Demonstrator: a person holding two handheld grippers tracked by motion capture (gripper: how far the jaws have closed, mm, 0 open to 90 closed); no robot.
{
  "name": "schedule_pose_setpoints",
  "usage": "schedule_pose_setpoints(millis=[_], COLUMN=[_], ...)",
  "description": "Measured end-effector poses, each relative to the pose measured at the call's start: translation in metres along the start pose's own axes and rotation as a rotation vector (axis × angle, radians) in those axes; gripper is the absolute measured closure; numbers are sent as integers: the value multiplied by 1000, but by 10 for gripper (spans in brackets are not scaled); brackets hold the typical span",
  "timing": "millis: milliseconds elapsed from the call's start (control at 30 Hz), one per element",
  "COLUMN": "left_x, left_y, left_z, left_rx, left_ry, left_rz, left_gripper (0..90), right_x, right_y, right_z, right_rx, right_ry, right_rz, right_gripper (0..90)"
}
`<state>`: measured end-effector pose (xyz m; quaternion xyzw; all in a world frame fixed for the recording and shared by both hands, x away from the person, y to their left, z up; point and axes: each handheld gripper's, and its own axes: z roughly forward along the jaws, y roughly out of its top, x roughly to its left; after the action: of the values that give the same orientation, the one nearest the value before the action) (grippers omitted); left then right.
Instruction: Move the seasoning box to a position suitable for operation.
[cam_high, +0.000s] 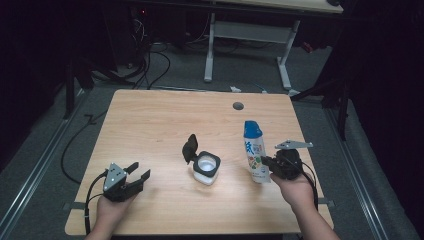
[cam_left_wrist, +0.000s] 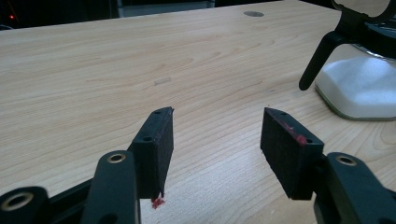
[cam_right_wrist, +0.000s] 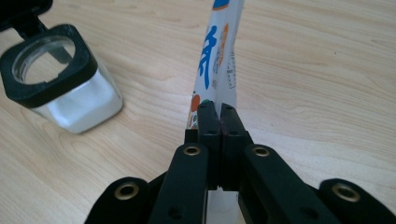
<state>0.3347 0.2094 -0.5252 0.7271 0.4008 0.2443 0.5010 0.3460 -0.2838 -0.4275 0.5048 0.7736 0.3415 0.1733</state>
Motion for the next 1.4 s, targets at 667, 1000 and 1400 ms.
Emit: schedule_pose_setpoints(millis=[667,1000,1400], left_x=[2,-3,-6], left_y=[-1,-1,-1], left_z=[-5,-4,-5], left_rx=[-9,12,11], left_ry=[13,6,-3], left_rz=[9,46,54], left_gripper=[445,443,443], right_x=[0,-3,3], right_y=[-28,-41,-48], right_z=[7,11,22], right_rx=[-215,-305,-382], right_ry=[-38,-42,-61], right_rz=[36,60,43], right_gripper=[900,900,900])
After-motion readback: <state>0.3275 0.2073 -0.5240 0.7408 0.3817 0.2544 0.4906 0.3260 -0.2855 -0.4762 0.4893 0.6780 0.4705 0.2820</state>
